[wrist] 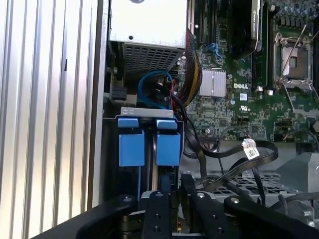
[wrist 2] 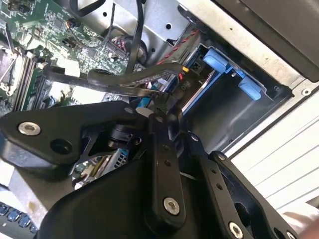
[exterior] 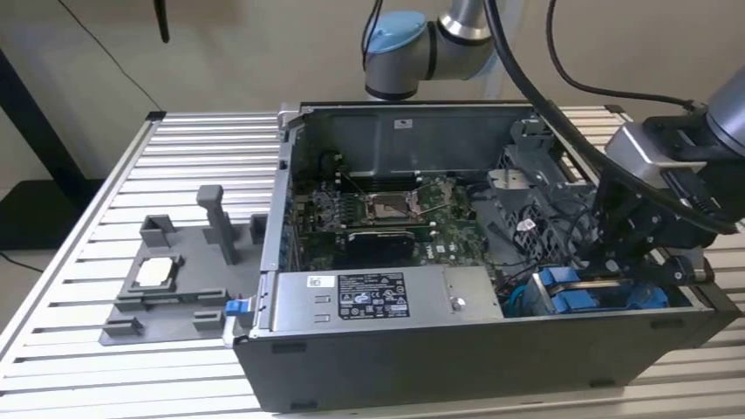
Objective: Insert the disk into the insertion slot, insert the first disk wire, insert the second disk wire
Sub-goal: 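Insert the second disk wire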
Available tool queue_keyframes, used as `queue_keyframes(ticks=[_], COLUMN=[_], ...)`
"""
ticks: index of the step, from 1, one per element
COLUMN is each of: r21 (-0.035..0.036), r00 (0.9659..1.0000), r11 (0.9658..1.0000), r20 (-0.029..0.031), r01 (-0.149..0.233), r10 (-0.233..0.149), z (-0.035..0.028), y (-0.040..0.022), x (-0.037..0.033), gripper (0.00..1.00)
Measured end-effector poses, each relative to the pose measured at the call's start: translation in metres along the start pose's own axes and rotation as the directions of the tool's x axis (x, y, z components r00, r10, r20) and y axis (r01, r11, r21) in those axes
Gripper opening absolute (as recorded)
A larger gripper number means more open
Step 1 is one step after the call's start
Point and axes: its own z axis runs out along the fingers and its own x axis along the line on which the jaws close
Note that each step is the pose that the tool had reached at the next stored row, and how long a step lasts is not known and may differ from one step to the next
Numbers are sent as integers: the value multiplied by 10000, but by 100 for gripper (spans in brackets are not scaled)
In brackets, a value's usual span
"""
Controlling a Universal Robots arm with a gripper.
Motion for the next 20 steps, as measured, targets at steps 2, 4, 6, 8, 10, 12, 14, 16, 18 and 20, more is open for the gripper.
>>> queue_keyframes(ticks=[2,4,6,8,10,12,14,16,18,20], r21=[15,28,35,40,46,51,57,71,88,98], r00=[10000,9998,9998,9997,9996,9996,9995,9995,9994,9994], r11=[10000,9999,9998,9998,9997,9997,9996,9995,9995,9994], r20=[61,108,126,130,134,137,139,141,144,145], r01=[-77,-141,-179,-206,-237,-258,-278,-300,-319,-330], r10=[77,141,179,206,236,258,277,299,317,328], z=[-36,-77,-112,-135,-161,-196,-224,-250,-268,-294], y=[9,24,42,50,60,73,80,85,88,93], x=[-6,-14,-21,-25,-30,-37,-43,-47,-50,-56], gripper=[23,23,23,23,23,23,23,23,23,23])
